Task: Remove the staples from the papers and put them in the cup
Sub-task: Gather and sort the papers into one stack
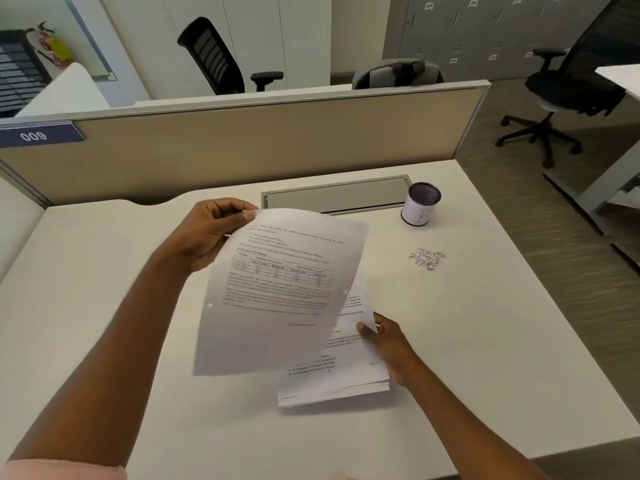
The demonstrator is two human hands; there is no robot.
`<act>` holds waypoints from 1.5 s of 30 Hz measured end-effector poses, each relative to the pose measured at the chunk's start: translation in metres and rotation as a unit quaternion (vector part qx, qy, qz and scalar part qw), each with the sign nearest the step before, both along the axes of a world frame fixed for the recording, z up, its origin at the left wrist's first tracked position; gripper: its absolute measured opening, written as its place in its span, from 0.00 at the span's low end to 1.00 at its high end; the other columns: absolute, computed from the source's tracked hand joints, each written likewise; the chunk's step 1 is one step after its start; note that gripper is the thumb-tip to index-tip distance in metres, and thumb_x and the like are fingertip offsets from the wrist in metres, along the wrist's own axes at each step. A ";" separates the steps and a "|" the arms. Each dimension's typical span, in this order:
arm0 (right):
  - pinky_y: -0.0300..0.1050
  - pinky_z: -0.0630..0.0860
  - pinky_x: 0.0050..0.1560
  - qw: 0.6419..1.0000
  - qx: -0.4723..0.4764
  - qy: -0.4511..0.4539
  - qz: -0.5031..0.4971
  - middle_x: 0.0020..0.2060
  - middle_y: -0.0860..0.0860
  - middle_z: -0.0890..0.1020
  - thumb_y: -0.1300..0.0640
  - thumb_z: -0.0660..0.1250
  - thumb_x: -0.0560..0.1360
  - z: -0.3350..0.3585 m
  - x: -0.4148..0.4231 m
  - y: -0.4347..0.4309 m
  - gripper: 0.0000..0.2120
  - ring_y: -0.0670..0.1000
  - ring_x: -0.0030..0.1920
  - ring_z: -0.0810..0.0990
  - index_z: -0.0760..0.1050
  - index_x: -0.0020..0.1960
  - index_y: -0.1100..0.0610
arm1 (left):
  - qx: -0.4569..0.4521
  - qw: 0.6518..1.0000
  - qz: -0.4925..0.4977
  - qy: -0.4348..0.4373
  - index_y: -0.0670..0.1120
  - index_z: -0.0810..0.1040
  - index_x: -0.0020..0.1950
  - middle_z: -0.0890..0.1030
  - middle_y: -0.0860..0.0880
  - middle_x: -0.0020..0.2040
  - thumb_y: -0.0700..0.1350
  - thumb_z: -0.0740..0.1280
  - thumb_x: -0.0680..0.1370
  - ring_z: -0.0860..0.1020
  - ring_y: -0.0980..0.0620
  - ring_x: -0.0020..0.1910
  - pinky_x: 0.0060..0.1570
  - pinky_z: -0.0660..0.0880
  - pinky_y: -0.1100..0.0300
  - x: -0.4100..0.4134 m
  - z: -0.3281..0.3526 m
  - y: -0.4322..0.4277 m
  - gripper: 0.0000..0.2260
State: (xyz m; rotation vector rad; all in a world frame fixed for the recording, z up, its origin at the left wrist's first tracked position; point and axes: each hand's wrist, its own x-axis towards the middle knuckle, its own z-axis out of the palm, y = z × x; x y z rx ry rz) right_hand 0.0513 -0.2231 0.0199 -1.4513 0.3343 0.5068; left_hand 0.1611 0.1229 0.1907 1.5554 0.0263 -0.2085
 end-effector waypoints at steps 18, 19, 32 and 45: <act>0.62 0.81 0.63 0.998 0.046 0.013 0.052 0.60 0.56 0.87 0.55 0.70 0.80 0.007 -0.023 0.001 0.15 0.62 0.60 0.86 0.81 0.66 0.53 | 0.183 0.968 0.160 0.058 0.42 0.89 0.49 0.89 0.45 0.46 0.37 0.78 0.77 0.85 0.46 0.43 0.38 0.82 0.61 0.002 -0.136 -0.021 0.02; 0.62 0.81 0.63 0.998 0.045 0.015 0.051 0.60 0.56 0.87 0.55 0.70 0.81 0.007 -0.024 0.002 0.15 0.62 0.60 0.86 0.81 0.66 0.53 | 0.179 0.966 0.177 0.061 0.43 0.89 0.51 0.88 0.45 0.48 0.38 0.79 0.77 0.85 0.45 0.45 0.40 0.82 0.59 -0.002 -0.141 -0.022 0.05; 0.54 0.81 0.63 0.997 0.030 0.036 0.062 0.62 0.51 0.86 0.47 0.64 0.84 0.023 -0.023 0.013 0.14 0.56 0.63 0.85 0.81 0.67 0.47 | -0.199 0.947 0.063 0.245 0.42 0.79 0.73 0.84 0.40 0.69 0.46 0.65 0.86 0.83 0.38 0.67 0.65 0.82 0.41 -0.097 -0.171 -0.055 0.17; 0.49 0.82 0.62 0.994 -0.006 -0.111 0.002 0.59 0.50 0.87 0.56 0.70 0.81 0.044 0.005 0.022 0.11 0.51 0.59 0.87 0.83 0.63 0.52 | -0.114 0.989 0.070 0.059 0.41 0.82 0.68 0.86 0.40 0.64 0.44 0.65 0.86 0.86 0.39 0.62 0.61 0.84 0.45 -0.099 -0.096 -0.067 0.14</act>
